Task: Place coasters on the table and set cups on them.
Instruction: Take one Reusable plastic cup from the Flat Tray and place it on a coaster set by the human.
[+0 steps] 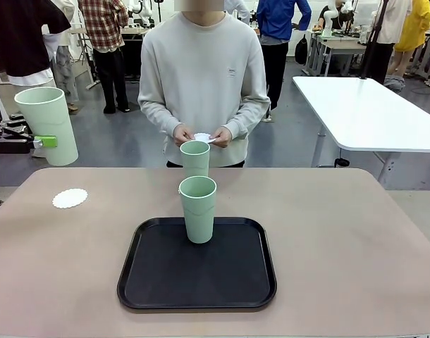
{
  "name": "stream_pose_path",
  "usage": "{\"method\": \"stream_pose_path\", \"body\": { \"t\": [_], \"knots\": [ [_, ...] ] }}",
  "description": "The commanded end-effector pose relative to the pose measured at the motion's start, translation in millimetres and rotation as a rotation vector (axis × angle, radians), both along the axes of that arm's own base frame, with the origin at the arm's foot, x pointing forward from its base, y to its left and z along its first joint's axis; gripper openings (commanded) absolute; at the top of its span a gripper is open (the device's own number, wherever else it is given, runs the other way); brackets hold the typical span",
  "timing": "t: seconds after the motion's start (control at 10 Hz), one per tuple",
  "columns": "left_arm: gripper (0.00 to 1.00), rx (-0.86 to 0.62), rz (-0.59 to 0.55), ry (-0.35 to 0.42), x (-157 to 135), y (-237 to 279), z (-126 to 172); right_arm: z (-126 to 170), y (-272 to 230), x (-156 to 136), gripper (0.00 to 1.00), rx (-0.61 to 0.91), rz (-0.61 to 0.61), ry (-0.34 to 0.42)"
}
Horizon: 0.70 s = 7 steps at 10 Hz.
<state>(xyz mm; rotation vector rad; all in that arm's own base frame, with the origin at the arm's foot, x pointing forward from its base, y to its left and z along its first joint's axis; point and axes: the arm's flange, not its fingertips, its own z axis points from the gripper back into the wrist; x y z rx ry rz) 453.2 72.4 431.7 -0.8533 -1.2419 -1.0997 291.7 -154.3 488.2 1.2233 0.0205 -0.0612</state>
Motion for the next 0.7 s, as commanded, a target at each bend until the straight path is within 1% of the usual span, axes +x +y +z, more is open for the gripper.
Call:
{"method": "stream_pose_path", "body": {
  "t": [0.0, 0.2, 0.3, 0.4, 0.5, 0.6],
  "knots": [
    [0.85, -0.003, -0.032, -0.002, 0, -2, 2, 1, -1, 0, 1.00, 0.015, 0.004, -0.003],
    [0.85, -0.003, -0.032, -0.002, 0, -2, 2, 1, -1, 0, 1.00, 0.015, 0.004, -0.003],
    [0.85, -0.003, -0.012, 0.001, -1, -2, 0, 1, -1, 0, 1.00, 0.015, 0.004, -0.003],
    [0.85, 0.015, -0.055, -0.087, 21, 14, -2, 1, -1, 0, 1.00, 0.015, 0.004, -0.003],
    [0.85, 0.014, -0.062, -0.086, 35, 28, -6, 1, -1, 0, 1.00, 0.015, 0.004, -0.003],
    [0.85, 0.003, -0.039, -0.047, 52, 43, -11, 1, -1, 0, 1.00, 0.015, 0.004, -0.003]
  ]
}}
